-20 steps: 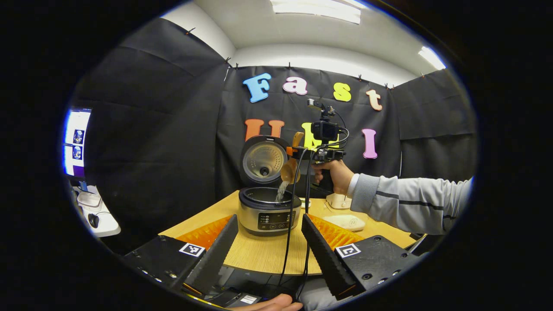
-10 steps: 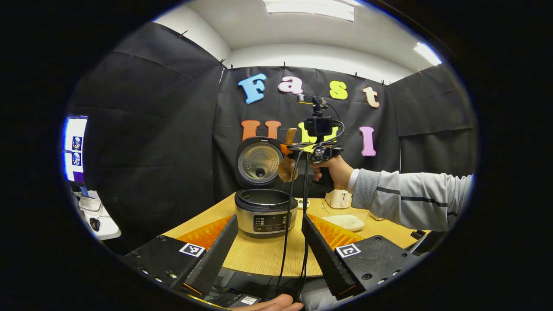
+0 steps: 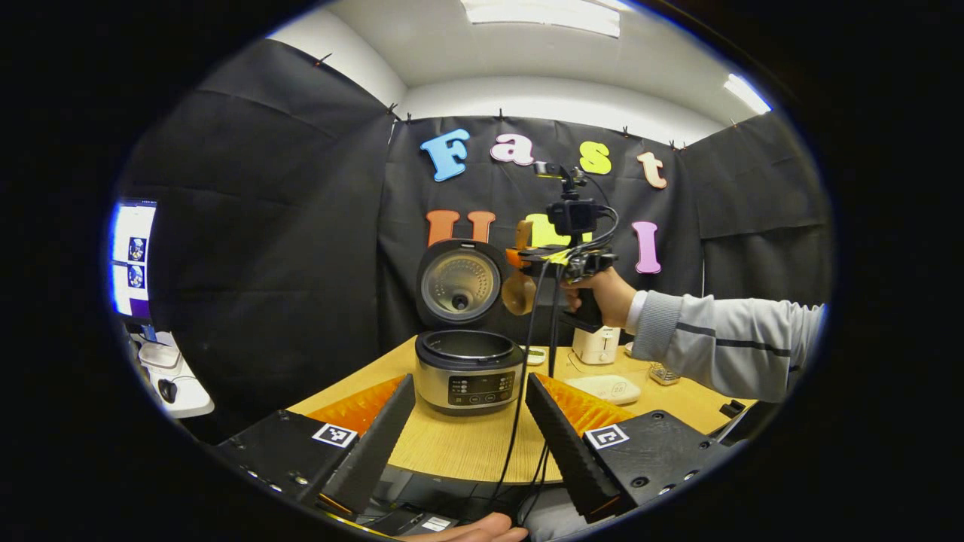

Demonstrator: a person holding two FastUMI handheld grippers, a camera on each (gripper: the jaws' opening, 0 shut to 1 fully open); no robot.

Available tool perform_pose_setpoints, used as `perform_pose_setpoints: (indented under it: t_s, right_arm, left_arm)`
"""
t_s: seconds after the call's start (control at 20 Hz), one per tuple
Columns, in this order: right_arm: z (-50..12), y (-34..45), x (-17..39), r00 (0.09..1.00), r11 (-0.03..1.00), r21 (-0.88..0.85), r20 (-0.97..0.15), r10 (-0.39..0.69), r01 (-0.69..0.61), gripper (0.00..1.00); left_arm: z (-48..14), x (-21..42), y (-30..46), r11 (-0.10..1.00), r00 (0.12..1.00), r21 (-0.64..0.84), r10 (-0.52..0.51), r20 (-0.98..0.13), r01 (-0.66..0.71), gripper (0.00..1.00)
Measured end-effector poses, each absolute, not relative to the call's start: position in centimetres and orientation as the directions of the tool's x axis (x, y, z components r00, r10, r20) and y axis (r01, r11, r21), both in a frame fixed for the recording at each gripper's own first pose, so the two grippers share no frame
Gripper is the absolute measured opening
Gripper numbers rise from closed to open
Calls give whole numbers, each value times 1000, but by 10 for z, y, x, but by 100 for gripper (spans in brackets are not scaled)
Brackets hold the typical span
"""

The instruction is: Close the left gripper, press the button to open the rice cooker; take a wooden spoon from the chopstick holder with the right hand, scoop a spoonful of rice and pour it into the rice cooker, then put the wooden spoon back into the chopstick holder.

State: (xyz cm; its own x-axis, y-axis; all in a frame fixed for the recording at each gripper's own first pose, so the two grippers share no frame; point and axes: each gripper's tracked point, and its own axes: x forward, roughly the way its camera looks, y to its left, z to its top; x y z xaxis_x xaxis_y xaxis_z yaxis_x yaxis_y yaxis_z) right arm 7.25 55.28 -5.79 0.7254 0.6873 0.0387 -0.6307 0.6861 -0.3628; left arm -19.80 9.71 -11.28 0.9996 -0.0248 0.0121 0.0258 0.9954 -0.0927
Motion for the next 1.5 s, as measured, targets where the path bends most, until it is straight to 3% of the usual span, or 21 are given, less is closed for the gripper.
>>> perform_pose_setpoints:
  t_s: [0.75,0.95,1.5]
  right_arm:
    - [15,318,121,888,860,-330,113,445,-389,11]
    - [30,259,128,918,889,-335,136,372,-311,10]
    - [-23,148,168,982,950,-251,-4,190,-185,10]
  left_arm:
    - [-92,-178,18,997,997,-36,-74,2,74,95]
    - [-81,-172,1,991,996,-98,-87,16,88,94]
    - [-62,-170,-39,985,987,-82,-145,71,151,94]
